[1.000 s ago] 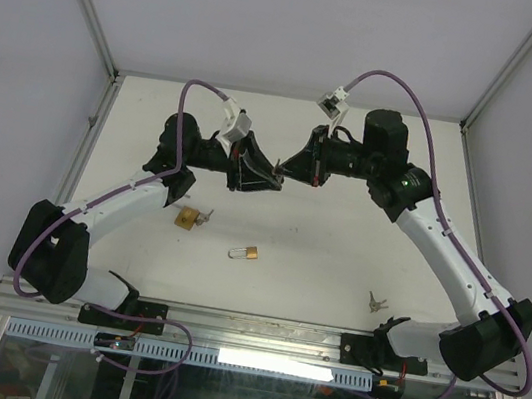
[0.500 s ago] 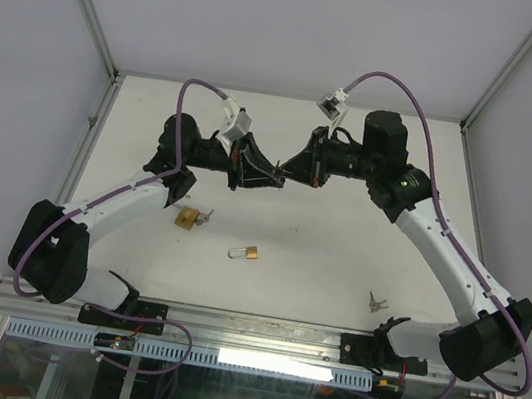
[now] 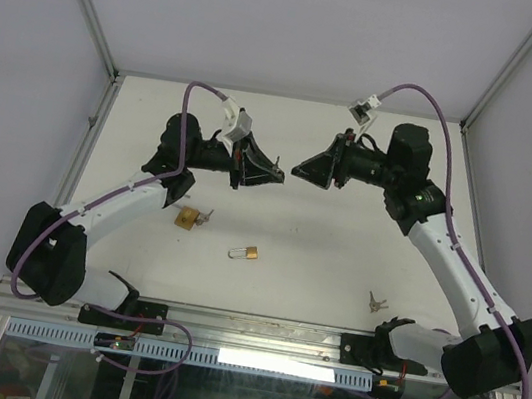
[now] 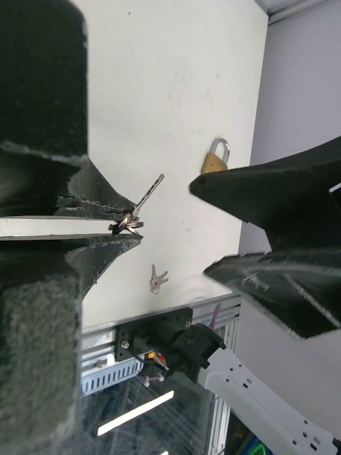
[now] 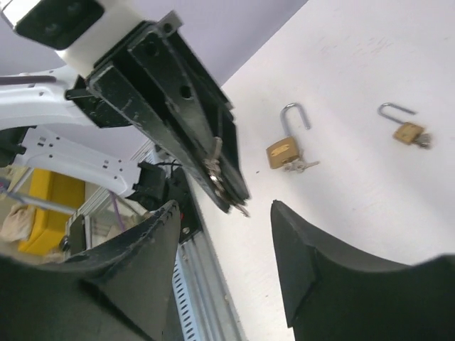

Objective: Unlock with the key

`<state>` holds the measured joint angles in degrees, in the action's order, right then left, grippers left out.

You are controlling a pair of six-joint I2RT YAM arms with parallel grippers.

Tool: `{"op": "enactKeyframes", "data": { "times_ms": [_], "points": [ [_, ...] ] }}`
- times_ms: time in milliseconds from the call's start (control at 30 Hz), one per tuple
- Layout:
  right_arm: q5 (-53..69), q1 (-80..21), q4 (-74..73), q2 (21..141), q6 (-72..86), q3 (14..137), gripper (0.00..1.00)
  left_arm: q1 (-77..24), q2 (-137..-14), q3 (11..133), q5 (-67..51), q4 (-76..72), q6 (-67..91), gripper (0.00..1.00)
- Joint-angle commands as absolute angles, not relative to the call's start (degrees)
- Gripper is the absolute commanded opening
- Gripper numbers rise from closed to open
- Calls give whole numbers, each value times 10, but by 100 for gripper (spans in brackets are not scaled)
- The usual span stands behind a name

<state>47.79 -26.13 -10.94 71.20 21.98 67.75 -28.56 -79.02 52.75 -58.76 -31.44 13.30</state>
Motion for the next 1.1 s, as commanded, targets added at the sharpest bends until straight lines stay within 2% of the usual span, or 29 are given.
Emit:
{"op": "enactKeyframes", "data": {
  "times_ms": [0, 67, 167, 333, 600, 700, 733, 900, 1033, 1067],
  "points": [
    [522, -222, 25, 664, 292, 637, 60, -294, -758, 536, -582, -270, 43, 0],
    [529, -220, 28, 663, 292, 637, 66, -298, -752, 542, -583, -230, -8, 0],
    [530, -220, 34, 670, 291, 640, 67, -303, -740, 540, -533, -207, -45, 0],
    [469, -254, 204, 676, 413, 576, 57, -317, -728, 530, -483, -219, -47, 0],
    [477, -272, 190, 714, 393, 586, 60, -321, -728, 522, -478, -253, 8, 0],
    [499, -274, 211, 721, 399, 584, 52, -321, -729, 521, -485, -268, 26, 0],
    [505, -272, 207, 723, 399, 588, 50, -322, -729, 519, -480, -277, 39, 0],
    [523, -222, 215, 699, 420, 577, 55, -313, -732, 520, -396, -337, 210, 0],
    [519, -217, 107, 670, 402, 592, 55, -298, -746, 517, -388, -408, 359, 0],
    [482, -217, 88, 663, 293, 594, 53, -297, -748, 520, -388, -412, 370, 0]
  ]
}}
